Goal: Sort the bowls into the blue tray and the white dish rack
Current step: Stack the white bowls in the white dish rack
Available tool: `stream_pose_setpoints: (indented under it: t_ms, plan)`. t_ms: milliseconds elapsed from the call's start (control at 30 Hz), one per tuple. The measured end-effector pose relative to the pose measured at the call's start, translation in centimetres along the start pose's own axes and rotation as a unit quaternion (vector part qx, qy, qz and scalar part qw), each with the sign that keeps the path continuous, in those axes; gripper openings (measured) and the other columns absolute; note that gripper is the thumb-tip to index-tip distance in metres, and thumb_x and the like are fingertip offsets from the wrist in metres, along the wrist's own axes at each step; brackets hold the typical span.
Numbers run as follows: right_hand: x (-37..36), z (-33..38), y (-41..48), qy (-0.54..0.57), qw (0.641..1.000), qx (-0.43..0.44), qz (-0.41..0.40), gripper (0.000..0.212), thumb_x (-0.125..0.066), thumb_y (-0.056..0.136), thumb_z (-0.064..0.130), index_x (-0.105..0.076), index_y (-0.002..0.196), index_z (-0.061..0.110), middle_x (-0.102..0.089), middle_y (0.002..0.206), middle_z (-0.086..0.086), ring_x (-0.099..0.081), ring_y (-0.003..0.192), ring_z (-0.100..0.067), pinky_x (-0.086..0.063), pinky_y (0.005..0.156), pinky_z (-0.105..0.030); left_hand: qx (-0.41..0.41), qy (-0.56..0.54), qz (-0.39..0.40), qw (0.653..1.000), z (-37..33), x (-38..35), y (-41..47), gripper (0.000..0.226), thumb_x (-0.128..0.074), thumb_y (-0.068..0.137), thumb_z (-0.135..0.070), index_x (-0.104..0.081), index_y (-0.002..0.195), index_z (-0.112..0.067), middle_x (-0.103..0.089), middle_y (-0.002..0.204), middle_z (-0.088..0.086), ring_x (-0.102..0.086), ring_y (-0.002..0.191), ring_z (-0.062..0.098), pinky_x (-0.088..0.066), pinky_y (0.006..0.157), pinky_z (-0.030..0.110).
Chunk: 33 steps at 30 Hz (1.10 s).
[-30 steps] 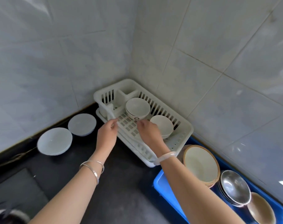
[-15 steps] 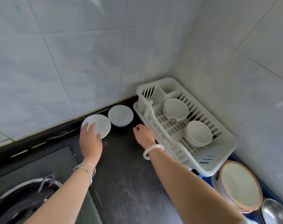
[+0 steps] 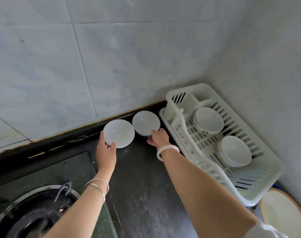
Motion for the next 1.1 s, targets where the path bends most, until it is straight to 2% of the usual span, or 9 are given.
stream_pose_setpoints:
  t_ms: [100,233,367,500,567,700,800,967,1100]
  plan:
    - [0.2,0.0,0.2,0.069,0.997,0.0,-0.02,0.036,-0.048,0.089,0.0,-0.048,0.125,0.003,-0.054,0.118,-0.017,-0.064,0.089,-0.03,-0.059,0.08,-0.041,-0.002,-0.015,0.001,1.0,0.2,0.0,0.1,0.06,-0.047,0.092,-0.006,-0.025,0.147,-0.019,-0.041,0.146,0.006,-0.048,0.128,0.028,-0.038,0.107,0.04]
    - [0.8,1.1,-0.5,0.089,0.995,0.046,-0.007,0.039,-0.048,0.092,0.001,-0.047,0.131,0.007,-0.05,0.109,-0.005,-0.058,0.069,-0.015,-0.059,0.064,-0.027,0.008,-0.04,-0.005,0.999,0.4,0.0,0.4,0.06,-0.047,0.092,-0.006,-0.027,0.146,-0.021,-0.046,0.143,0.006,-0.05,0.126,0.025,-0.037,0.103,0.034]
    - [0.4,3.4,-2.3,0.006,0.991,0.132,0.037,0.029,-0.049,0.091,0.003,-0.054,0.118,0.01,-0.054,0.105,-0.002,-0.059,0.081,-0.016,-0.057,0.052,-0.019,0.044,-0.14,-0.022,0.989,0.8,-0.1,0.5,0.051,-0.046,0.092,-0.005,-0.039,0.141,-0.016,-0.052,0.137,0.006,-0.051,0.121,0.02,-0.037,0.101,0.029]
    - [-1.3,4.2,-3.5,-0.108,0.982,0.145,0.063,0.014,-0.05,0.091,0.005,-0.06,0.086,0.014,-0.063,0.085,-0.003,-0.068,0.069,-0.016,-0.061,0.064,-0.028,0.098,-0.284,-0.024,0.953,0.4,-0.1,0.6,0.038,-0.036,0.097,-0.012,-0.05,0.132,-0.014,-0.055,0.131,0.006,-0.051,0.122,0.022,-0.042,0.101,0.032]
    - [-2.1,4.1,-3.7,-0.167,0.973,0.148,0.056,0.014,-0.051,0.09,0.006,-0.062,0.084,0.011,-0.064,0.076,-0.003,-0.071,0.066,-0.019,-0.062,0.07,-0.034,0.113,-0.309,-0.029,0.944,-0.1,0.1,0.6,0.035,-0.035,0.098,-0.02,-0.053,0.128,-0.017,-0.055,0.125,0.003,-0.051,0.12,0.019,-0.042,0.098,0.03]
    - [-3.0,3.8,-4.1,-0.242,0.958,0.152,0.032,0.014,-0.052,0.088,0.007,-0.065,0.085,0.002,-0.066,0.064,-0.006,-0.072,0.065,-0.023,-0.061,0.074,-0.037,0.115,-0.314,-0.007,0.942,-0.6,0.6,0.4,0.031,-0.031,0.1,-0.028,-0.054,0.12,-0.025,-0.055,0.12,0.001,-0.05,0.116,0.017,-0.04,0.099,0.03]
    - [-3.4,3.7,-4.4,-0.282,0.947,0.154,0.026,0.012,-0.052,0.088,0.007,-0.063,0.083,0.004,-0.067,0.062,-0.009,-0.072,0.067,-0.024,-0.06,0.074,-0.035,0.123,-0.31,0.004,0.943,-0.6,0.6,0.4,0.032,-0.033,0.1,-0.031,-0.051,0.126,-0.024,-0.055,0.121,-0.001,-0.05,0.118,0.017,-0.039,0.101,0.032]
    - [-4.0,3.4,-4.3,-0.287,0.947,0.145,0.02,0.012,-0.055,0.088,0.007,-0.065,0.09,0.0,-0.072,0.074,-0.015,-0.072,0.07,-0.023,-0.059,0.077,-0.035,0.113,-0.272,0.004,0.956,-0.5,0.5,0.7,0.041,-0.042,0.098,-0.024,-0.042,0.138,-0.015,-0.05,0.136,0.007,-0.049,0.123,0.021,-0.041,0.099,0.031]
    - [-4.4,3.2,-4.0,-0.312,0.939,0.143,0.017,0.013,-0.056,0.086,0.008,-0.067,0.089,0.001,-0.074,0.079,-0.014,-0.072,0.075,-0.022,-0.058,0.076,-0.033,0.109,-0.251,0.008,0.962,-0.3,0.6,0.9,0.04,-0.043,0.097,-0.016,-0.045,0.137,-0.015,-0.052,0.134,0.008,-0.051,0.116,0.019,-0.043,0.097,0.031]
Point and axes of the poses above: each hand's wrist, its own y-axis towards the middle knuckle, its own x-axis out of the back of the hand, z = x × y, the point moved 3 cm from there along y, towards the middle knuckle
